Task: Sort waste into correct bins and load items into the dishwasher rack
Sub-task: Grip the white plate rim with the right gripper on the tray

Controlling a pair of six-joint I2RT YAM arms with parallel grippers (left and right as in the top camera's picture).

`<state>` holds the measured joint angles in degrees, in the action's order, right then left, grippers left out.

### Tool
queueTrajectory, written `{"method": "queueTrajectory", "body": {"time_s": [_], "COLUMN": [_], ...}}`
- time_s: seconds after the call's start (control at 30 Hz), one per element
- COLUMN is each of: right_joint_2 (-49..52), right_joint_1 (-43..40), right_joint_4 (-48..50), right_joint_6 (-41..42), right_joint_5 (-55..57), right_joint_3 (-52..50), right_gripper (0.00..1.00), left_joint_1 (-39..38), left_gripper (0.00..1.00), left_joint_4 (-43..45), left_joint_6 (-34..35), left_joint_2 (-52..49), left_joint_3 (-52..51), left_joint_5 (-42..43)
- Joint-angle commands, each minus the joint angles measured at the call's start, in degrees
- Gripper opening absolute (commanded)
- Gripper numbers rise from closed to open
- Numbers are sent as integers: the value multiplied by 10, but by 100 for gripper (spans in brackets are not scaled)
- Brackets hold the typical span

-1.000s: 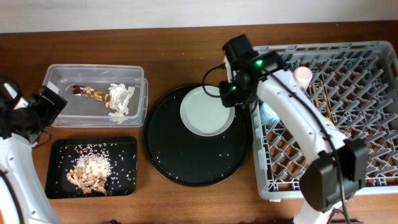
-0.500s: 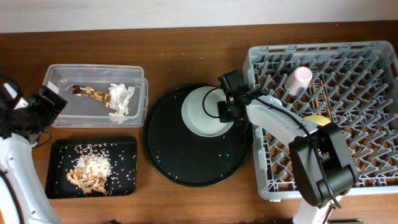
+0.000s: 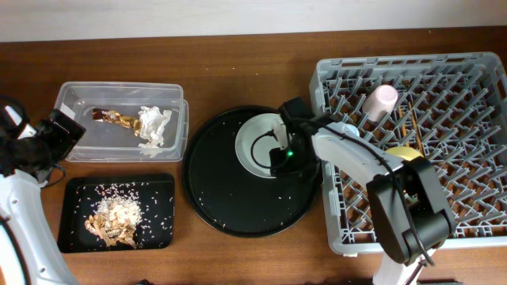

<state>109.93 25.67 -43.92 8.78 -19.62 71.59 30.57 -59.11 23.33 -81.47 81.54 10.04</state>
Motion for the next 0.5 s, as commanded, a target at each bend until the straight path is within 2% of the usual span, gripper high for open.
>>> {"method": "queueTrajectory", "body": {"time_s": [0.0, 0.17, 0.23, 0.3, 0.47], "right_joint_2": [0, 0, 0, -4, -30], "right_joint_1": [50, 121, 133, 127, 50], "right_joint_4": [4, 13, 11, -12, -99], "right_joint_6": [-26, -26, -65, -80, -79], "right_joint_5": [-12, -12, -12, -12, 19], "right_joint_3": [-6, -6, -3, 25, 149], "right_gripper": [36, 36, 36, 36, 36], "left_joint_1": [3, 3, 3, 3, 3], "left_gripper": [99, 100, 99, 99, 99], "left_joint_4": [0, 1, 0, 1, 1], "left_joint_6": [-9, -9, -9, -9, -9], "left_joint_2": [9, 9, 9, 9, 9], "left_joint_3": [-1, -1, -1, -1, -1], "left_joint_5": [0, 0, 0, 0, 0]}}
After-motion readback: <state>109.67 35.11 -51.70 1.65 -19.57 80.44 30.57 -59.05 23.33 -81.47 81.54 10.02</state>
